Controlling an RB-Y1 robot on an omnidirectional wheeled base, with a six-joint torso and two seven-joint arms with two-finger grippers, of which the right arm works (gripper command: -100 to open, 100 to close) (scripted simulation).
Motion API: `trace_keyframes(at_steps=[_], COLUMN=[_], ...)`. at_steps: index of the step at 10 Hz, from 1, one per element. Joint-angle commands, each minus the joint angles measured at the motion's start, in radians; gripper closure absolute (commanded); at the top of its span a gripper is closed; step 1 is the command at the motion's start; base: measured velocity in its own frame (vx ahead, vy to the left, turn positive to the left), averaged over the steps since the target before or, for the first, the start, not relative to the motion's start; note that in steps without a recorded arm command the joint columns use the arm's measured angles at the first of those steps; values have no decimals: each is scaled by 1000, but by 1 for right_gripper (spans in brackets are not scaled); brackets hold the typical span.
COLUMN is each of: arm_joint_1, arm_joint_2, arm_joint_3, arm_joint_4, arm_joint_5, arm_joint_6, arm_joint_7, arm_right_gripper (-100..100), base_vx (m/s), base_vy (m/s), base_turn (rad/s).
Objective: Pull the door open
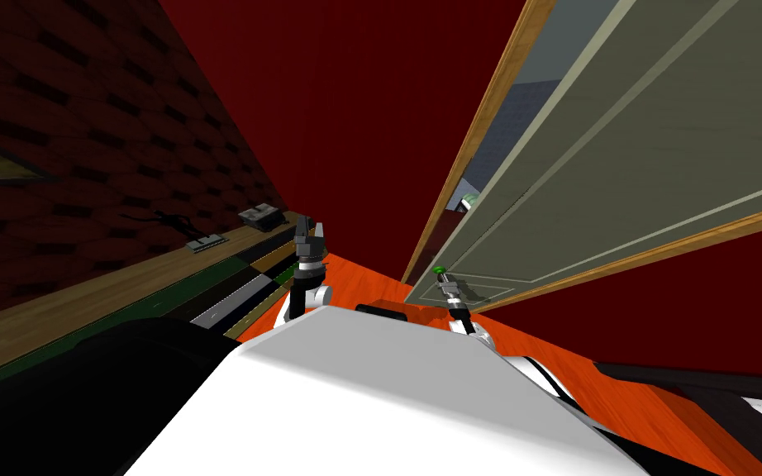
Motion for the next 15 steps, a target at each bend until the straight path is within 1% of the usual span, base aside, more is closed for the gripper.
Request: trace_keyframes(at_steps=[1,2,4,5,6,7,8,9,10,11,12,13,14,15], arm_joint_1=[-4,-3,-3,-2,-2,-2,-1,-14,-9,-9,1,1,-57,-80], arm_joint_2=[6,2,2,-1,-4,-4,-7,-20,-23,-23,-30,-30,-30,-30], arm_joint_3=[4,10,10,16,21,21,27,25,28,28,33,33,33,33], arm_joint_4=[46,47,47,49,50,50,51,58,60,60,64,64,200,279], arm_joint_5=[2,0,0,-2,-4,-4,-5,-9,-10,-10,-12,-12,-12,-12], arm_joint_6=[-4,-7,-7,-10,-12,-12,-15,-44,-48,-48,-57,-57,-102,-131], arm_joint_7=[-3,-44,-44,-85,-112,-124,-163,-182,-200,-200,-240,-240,-240,-240], arm_right_gripper=[100,100,100,100,100,100,100,-100,-100,-100,-100,-100,-100,-100], base_vx=[-5,-26,-20,-25,-59,-47,-36,-77,-100,-78,-88,-83,-42,-7], base_vy=[1,-8,-12,-15,-31,-21,-28,21,43,39,51,36,-10,-35], base_turn=[-1,28,17,18,39,28,8,-16,-44,3,-17,-54,-64,-6])
